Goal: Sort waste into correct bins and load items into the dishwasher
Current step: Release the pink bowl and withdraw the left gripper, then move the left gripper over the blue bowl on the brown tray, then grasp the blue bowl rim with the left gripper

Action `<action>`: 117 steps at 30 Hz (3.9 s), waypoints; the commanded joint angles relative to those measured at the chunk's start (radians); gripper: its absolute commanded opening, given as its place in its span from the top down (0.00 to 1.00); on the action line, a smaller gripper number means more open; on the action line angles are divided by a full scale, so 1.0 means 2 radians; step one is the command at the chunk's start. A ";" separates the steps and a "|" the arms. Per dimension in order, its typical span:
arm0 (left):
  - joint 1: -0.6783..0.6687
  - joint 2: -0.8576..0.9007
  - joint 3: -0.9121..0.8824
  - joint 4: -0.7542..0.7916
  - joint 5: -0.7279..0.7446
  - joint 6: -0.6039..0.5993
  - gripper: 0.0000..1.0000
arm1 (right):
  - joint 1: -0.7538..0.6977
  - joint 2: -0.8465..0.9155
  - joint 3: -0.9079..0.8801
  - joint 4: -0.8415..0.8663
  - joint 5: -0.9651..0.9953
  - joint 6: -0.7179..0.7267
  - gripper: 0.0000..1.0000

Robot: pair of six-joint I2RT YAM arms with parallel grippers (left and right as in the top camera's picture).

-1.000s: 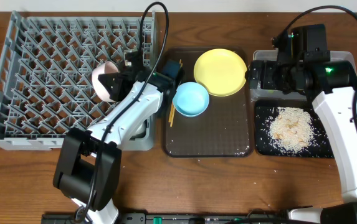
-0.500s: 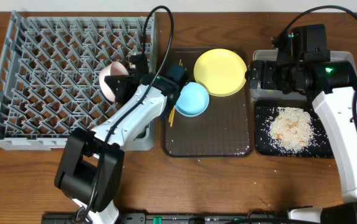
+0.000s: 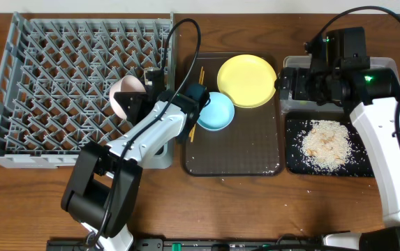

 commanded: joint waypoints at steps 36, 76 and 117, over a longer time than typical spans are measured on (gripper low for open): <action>-0.042 0.002 -0.003 0.055 0.141 -0.010 0.54 | -0.001 -0.003 -0.001 -0.001 0.001 0.000 0.01; -0.046 0.056 0.097 0.153 0.645 0.002 0.37 | -0.001 -0.003 -0.001 -0.001 0.001 0.000 0.01; -0.032 -0.010 0.103 0.122 0.806 0.113 0.37 | -0.001 -0.003 -0.001 -0.001 0.001 0.000 0.01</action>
